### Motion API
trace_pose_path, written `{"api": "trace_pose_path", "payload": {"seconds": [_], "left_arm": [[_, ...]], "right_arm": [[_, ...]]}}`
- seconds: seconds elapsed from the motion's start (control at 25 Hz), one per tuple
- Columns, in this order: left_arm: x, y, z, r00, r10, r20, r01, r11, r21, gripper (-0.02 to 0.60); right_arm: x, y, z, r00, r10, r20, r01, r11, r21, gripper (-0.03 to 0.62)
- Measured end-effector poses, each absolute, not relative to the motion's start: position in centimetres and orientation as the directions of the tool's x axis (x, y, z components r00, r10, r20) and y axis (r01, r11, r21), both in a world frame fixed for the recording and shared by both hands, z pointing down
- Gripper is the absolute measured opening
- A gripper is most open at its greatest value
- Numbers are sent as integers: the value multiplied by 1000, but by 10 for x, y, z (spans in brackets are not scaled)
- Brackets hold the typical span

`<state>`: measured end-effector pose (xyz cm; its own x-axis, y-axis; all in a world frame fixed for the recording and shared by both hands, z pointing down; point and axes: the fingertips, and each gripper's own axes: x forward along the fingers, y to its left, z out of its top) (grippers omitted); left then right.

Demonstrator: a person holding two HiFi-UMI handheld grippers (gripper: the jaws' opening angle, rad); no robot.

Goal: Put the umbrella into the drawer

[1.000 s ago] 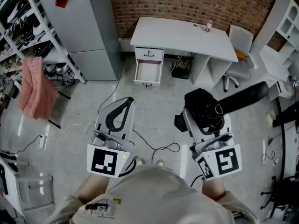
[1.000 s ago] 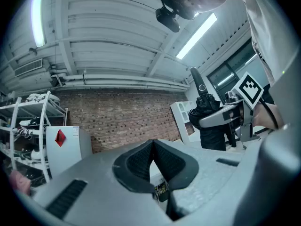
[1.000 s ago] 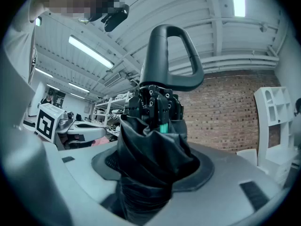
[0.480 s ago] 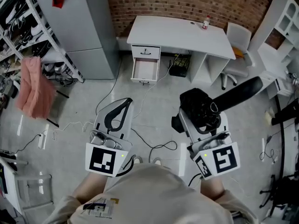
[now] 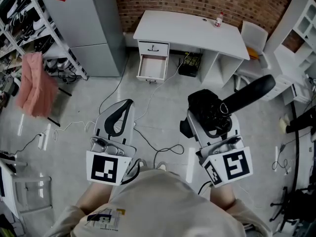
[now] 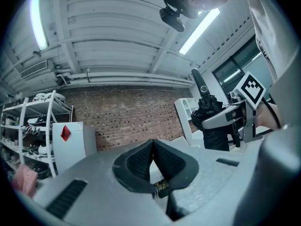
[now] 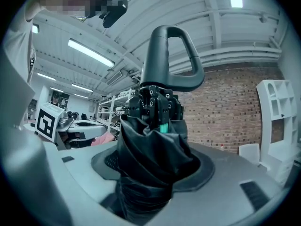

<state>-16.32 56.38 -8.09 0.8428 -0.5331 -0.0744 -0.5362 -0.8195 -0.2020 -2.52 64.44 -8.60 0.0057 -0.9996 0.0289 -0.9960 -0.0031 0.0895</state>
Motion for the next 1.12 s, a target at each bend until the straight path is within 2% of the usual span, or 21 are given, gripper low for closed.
{"api": "trace_pose_path", "payload": {"seconds": [0.72, 1.12], "left_arm": [[-145, 602, -67, 849, -524, -67, -526, -827, -200, 9], [-117, 583, -53, 861, -498, -102, -508, -835, -210, 9]], "right_arm": [[-12, 673, -73, -7, -1000, 29, -996, 10, 94, 265], [10, 654, -55, -4, -1000, 28, -993, 7, 120, 265]]}}
